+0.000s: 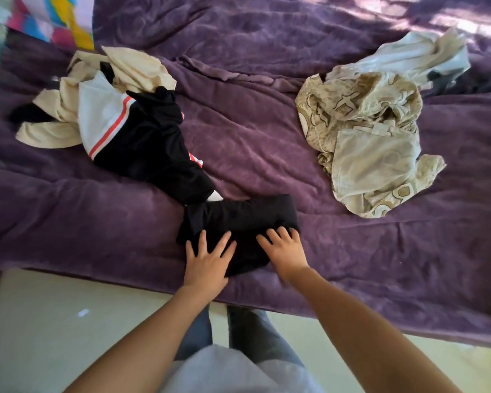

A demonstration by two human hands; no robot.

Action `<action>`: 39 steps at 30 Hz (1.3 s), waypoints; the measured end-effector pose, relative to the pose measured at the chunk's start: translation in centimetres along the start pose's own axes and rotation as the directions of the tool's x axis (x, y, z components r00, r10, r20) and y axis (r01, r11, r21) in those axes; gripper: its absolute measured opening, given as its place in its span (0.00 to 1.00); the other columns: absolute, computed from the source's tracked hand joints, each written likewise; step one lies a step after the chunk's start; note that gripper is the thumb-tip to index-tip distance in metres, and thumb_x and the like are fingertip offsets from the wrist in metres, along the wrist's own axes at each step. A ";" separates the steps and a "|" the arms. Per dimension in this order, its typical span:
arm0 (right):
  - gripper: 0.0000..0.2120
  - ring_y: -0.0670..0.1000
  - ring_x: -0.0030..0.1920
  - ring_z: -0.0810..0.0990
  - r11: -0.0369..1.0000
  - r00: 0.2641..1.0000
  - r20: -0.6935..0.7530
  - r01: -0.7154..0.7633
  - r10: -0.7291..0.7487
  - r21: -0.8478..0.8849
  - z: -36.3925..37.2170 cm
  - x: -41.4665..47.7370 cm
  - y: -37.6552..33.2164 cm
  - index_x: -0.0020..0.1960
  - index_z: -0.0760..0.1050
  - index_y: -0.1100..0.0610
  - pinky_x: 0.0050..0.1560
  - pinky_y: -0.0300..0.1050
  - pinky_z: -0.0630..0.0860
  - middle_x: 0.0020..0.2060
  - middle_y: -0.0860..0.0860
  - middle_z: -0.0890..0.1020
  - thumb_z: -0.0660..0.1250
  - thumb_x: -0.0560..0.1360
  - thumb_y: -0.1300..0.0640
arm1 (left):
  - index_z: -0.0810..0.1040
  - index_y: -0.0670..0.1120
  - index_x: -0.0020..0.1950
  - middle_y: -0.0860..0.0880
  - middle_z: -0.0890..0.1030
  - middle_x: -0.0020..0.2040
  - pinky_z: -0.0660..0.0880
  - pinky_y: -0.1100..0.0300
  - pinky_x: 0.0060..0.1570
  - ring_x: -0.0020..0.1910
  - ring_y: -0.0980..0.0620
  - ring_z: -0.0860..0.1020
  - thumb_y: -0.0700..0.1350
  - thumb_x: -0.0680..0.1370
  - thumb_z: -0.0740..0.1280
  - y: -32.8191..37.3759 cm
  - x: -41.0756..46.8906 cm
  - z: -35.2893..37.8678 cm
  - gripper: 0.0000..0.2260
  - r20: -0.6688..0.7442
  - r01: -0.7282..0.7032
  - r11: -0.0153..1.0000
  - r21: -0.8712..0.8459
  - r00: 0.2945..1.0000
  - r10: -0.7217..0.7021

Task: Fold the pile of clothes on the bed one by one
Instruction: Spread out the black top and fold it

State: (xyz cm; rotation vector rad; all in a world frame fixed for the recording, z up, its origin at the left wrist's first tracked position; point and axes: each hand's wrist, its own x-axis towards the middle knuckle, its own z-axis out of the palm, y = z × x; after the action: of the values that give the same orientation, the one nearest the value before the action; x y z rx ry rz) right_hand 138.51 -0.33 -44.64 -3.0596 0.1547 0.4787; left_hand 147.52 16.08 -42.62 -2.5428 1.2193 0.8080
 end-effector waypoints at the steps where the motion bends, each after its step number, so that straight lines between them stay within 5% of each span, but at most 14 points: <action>1: 0.18 0.55 0.35 0.76 1.000 0.997 -0.080 0.013 -0.013 -0.003 -1.0 -0.1 0.2 0.42 0.82 0.54 0.30 0.42 0.75 0.34 0.51 0.80 0.75 0.51 0.58 | 0.46 0.53 0.77 0.56 0.39 0.77 0.47 0.35 0.69 0.74 0.35 0.43 0.54 0.77 0.63 0.4 -0.3 -0.3 0.35 0.041 0.034 0.999 0.003 0.999 -0.034; 2: 0.10 0.53 0.31 0.76 1.000 0.987 -0.160 0.017 -0.016 0.007 -2.1 -0.1 0.8 0.39 0.81 0.54 0.26 0.38 0.70 0.31 0.49 0.78 0.68 0.57 0.60 | 0.47 0.52 0.77 0.55 0.41 0.77 0.48 0.35 0.69 0.74 0.35 0.45 0.55 0.76 0.64 0.7 -0.2 -0.8 0.36 0.018 0.050 0.999 -0.012 0.999 -0.050; 4: 0.15 0.51 0.27 0.76 0.997 0.975 -0.223 0.031 -0.015 0.067 -3.7 -0.2 1.2 0.35 0.80 0.54 0.21 0.36 0.65 0.28 0.48 0.77 0.56 0.60 0.60 | 0.62 0.47 0.74 0.50 0.59 0.76 0.59 0.34 0.65 0.71 0.34 0.61 0.58 0.67 0.73 1.4 -0.5 -1.5 0.40 -0.083 0.065 0.996 -0.063 0.994 -0.070; 6: 0.18 0.50 0.27 0.76 0.997 0.952 -0.301 -0.021 0.044 0.081 -6.4 -0.9 1.5 0.35 0.81 0.53 0.19 0.35 0.62 0.28 0.45 0.78 0.52 0.59 0.59 | 0.80 0.44 0.59 0.47 0.80 0.60 0.70 0.38 0.55 0.53 0.38 0.79 0.53 0.54 0.80 1.5 0.0 -1.6 0.35 -0.232 -0.033 0.994 -0.106 0.973 0.007; 9: 0.17 0.50 0.28 0.76 0.998 0.935 -0.348 -0.050 0.063 0.047 -10.9 -2.5 2.7 0.36 0.81 0.54 0.19 0.33 0.64 0.30 0.46 0.79 0.55 0.57 0.62 | 0.76 0.47 0.52 0.49 0.84 0.43 0.74 0.52 0.41 0.35 0.46 0.80 0.46 0.60 0.71 1.1 0.9 -4.4 0.20 -0.459 -0.254 0.949 -0.189 0.877 0.143; 12: 0.18 0.50 0.30 0.79 0.989 0.921 -0.365 -0.147 0.138 0.002 -15.5 -5.0 4.7 0.39 0.81 0.55 0.20 0.34 0.66 0.32 0.46 0.81 0.68 0.49 0.62 | 0.81 0.45 0.45 0.50 0.82 0.37 0.74 0.58 0.27 0.29 0.47 0.78 0.39 0.51 0.78 1.3 2.4 -10.6 0.23 -0.613 -0.456 0.880 -0.135 0.736 0.287; 15: 0.28 0.51 0.34 0.82 0.958 0.861 -0.421 -0.277 0.284 0.078 -19.5 -8.3 6.4 0.45 0.77 0.57 0.21 0.35 0.72 0.36 0.49 0.83 0.78 0.46 0.61 | 0.82 0.43 0.42 0.49 0.82 0.37 0.74 0.58 0.28 0.30 0.47 0.78 0.36 0.47 0.78 2.7 3.3 -17.8 0.24 -0.752 -0.599 0.800 0.046 0.506 0.422; 17: 0.22 0.51 0.34 0.82 0.934 0.796 -0.509 -0.354 0.329 0.051 -22.7 -10.7 7.0 0.45 0.77 0.57 0.22 0.35 0.73 0.36 0.49 0.82 0.74 0.51 0.58 | 0.82 0.43 0.42 0.49 0.82 0.38 0.74 0.59 0.29 0.31 0.47 0.78 0.35 0.51 0.77 4.4 3.1 -22.1 0.20 -0.797 -0.658 0.733 0.171 0.345 0.496; 21: 0.16 0.50 0.35 0.82 0.874 0.666 -0.663 -0.484 0.341 -0.036 -27.9 -16.2 8.2 0.46 0.77 0.55 0.27 0.35 0.74 0.38 0.48 0.83 0.59 0.63 0.50 | 0.82 0.43 0.41 0.49 0.82 0.38 0.74 0.58 0.29 0.31 0.48 0.79 0.35 0.62 0.63 9.0 0.9 -29.3 0.12 -0.816 -0.693 0.615 0.376 0.066 0.574; 24: 0.19 0.49 0.38 0.83 0.811 0.576 -0.736 -0.581 0.355 -0.063 -30.0 -21.2 9.5 0.49 0.74 0.54 0.31 0.36 0.74 0.40 0.47 0.83 0.68 0.59 0.53 | 0.81 0.42 0.44 0.48 0.83 0.38 0.75 0.58 0.30 0.32 0.46 0.80 0.36 0.57 0.70 13.2 -1.4 -32.9 0.16 -0.785 -0.695 0.518 0.498 -0.107 0.610; 27: 0.27 0.49 0.38 0.83 0.747 0.520 -0.749 -0.663 0.410 -0.052 -31.0 -26.5 10.5 0.45 0.80 0.57 0.29 0.36 0.76 0.39 0.48 0.83 0.81 0.47 0.56 | 0.72 0.45 0.50 0.47 0.83 0.39 0.75 0.59 0.30 0.32 0.47 0.80 0.39 0.50 0.79 17.6 -3.6 -34.9 0.31 -0.721 -0.689 0.404 0.601 -0.252 0.645; 30: 0.29 0.49 0.38 0.83 0.710 0.505 -0.762 -0.699 0.406 -0.084 -30.4 -32.3 11.7 0.46 0.79 0.55 0.28 0.37 0.77 0.39 0.47 0.83 0.83 0.47 0.54 | 0.69 0.46 0.51 0.48 0.82 0.39 0.74 0.61 0.27 0.30 0.49 0.79 0.44 0.61 0.66 22.8 -5.5 -35.1 0.19 -0.631 -0.616 0.294 0.731 -0.447 0.634; 32: 0.29 0.48 0.38 0.83 0.706 0.506 -0.768 -0.701 0.392 -0.101 -29.2 -36.2 12.8 0.47 0.78 0.54 0.28 0.36 0.76 0.40 0.47 0.83 0.82 0.48 0.53 | 0.69 0.46 0.51 0.49 0.82 0.38 0.72 0.62 0.26 0.28 0.50 0.78 0.44 0.64 0.58 26.4 -6.7 -34.4 0.16 -0.571 -0.558 0.256 0.789 -0.514 0.640; 39: 0.26 0.46 0.35 0.81 0.638 0.435 -0.775 -0.768 0.458 -0.054 -24.3 -47.9 15.6 0.44 0.78 0.53 0.27 0.35 0.75 0.36 0.45 0.82 0.82 0.49 0.53 | 0.69 0.46 0.51 0.48 0.81 0.37 0.71 0.62 0.23 0.27 0.50 0.77 0.43 0.66 0.58 39.5 -10.5 -32.2 0.14 -0.388 -0.454 0.093 0.886 -0.616 0.685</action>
State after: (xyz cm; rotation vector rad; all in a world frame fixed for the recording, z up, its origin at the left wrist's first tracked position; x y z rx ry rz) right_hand 98.88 -12.80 -7.19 -3.2517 1.4642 -0.8707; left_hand 124.24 -15.18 -8.19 -0.9812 3.3186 -1.4742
